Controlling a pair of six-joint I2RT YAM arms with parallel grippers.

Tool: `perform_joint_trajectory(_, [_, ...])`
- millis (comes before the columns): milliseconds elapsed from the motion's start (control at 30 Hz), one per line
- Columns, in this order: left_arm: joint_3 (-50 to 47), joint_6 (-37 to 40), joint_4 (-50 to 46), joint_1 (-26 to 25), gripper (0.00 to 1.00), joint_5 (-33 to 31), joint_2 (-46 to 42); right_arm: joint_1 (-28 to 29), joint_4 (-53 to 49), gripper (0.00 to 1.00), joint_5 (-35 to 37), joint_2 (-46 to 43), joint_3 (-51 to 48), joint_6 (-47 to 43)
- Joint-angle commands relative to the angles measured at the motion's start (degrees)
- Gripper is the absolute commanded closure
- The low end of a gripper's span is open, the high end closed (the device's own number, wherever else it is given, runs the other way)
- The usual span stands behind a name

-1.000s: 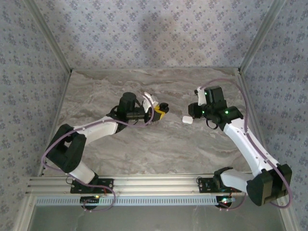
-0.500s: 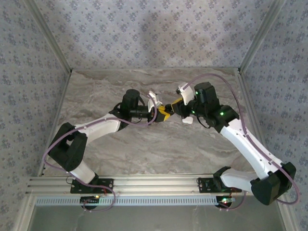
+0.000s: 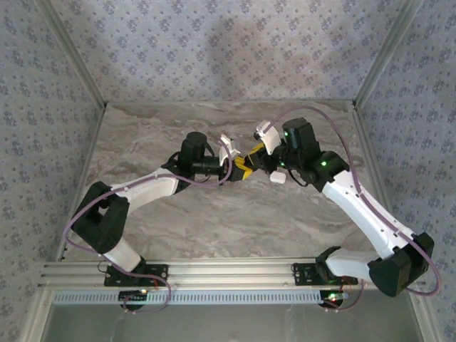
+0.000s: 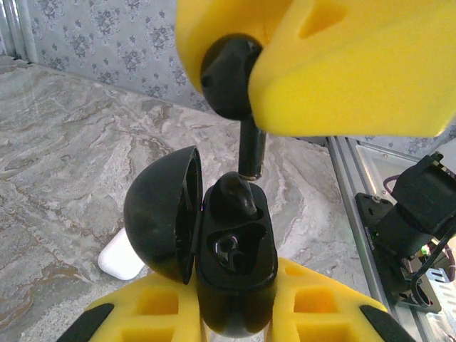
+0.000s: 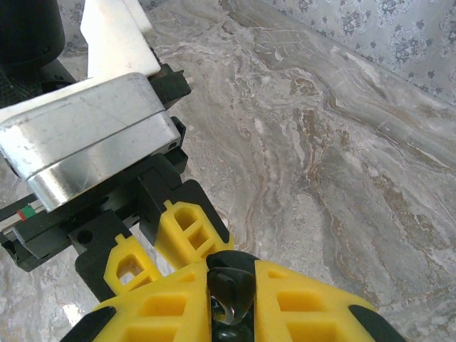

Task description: Insert the wireless bluetooth earbuds into the charging case

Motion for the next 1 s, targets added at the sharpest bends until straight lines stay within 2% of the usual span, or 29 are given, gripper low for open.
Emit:
perform_joint_trajectory(0, [2.19, -0.6, 1.88, -0.52, 0.94, 2.07, 0.45, 0.51, -1.92, 0.81, -1.21, 0.69, 1.96, -2.07])
perform_joint_trajectory(467, [2.11, -1.88, 3.19, -0.59, 0.94, 2.69, 0.31, 0.6, -3.44, 0.81, -0.74, 2.51, 2.06, -3.76])
perform_joint_trajectory(833, [2.2, -1.95, 3.58, -0.61, 0.94, 2.6, 0.21, 0.5, -7.04, 0.81, -6.94, 2.55, 2.22, -4.52])
perform_joint_trajectory(967, [2.15, -2.03, 3.59, -0.6, 0.94, 2.6, 0.12, 0.36, -7.23, 0.81, -7.11, 2.4, 1.92, -4.39])
